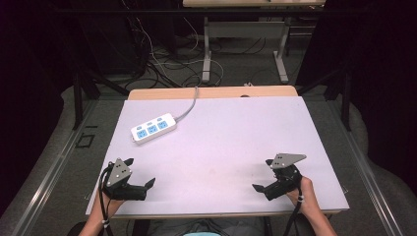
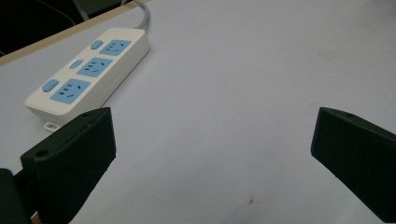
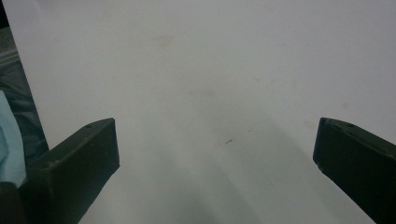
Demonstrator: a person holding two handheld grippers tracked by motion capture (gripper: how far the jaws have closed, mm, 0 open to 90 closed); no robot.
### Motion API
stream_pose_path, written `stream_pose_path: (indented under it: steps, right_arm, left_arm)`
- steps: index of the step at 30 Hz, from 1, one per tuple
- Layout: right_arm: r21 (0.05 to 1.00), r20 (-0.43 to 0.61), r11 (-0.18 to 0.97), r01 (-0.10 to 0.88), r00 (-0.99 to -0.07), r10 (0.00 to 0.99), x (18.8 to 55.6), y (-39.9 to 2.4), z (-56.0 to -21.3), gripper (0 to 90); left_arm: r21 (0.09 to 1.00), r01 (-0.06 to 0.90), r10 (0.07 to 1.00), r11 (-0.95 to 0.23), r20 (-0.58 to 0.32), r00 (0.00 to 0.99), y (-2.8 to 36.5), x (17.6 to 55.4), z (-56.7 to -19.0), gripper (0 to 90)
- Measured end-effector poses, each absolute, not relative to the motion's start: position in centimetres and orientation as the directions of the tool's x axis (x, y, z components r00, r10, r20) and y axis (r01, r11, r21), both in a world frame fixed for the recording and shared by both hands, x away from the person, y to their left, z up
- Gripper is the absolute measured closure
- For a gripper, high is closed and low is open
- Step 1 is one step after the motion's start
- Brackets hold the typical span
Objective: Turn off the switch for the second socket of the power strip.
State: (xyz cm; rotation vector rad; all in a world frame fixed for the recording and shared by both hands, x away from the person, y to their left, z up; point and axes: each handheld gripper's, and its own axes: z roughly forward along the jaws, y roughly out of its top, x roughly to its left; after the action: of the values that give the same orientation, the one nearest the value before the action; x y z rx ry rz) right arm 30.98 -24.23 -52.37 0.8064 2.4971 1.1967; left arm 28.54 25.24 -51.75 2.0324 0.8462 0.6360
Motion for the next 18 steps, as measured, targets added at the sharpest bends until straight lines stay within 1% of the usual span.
stream_pose_path:
  steps: [2, 18]
  right_arm:
    - [0.782, -0.005, 0.512, 0.355, -0.818, 0.575, 31.08, -24.21, -52.44, 0.0]
    - [0.778, -0.001, 0.512, 0.364, -0.815, 0.580, 30.93, -24.29, -52.37, 0.0]
  left_arm:
    - [0.838, 0.338, 0.754, -0.429, 0.126, 0.644, 25.25, 28.52, -51.74, 0.0]
    - [0.828, 0.360, 0.764, -0.431, 0.123, 0.633, 25.31, 28.78, -51.47, 0.0]
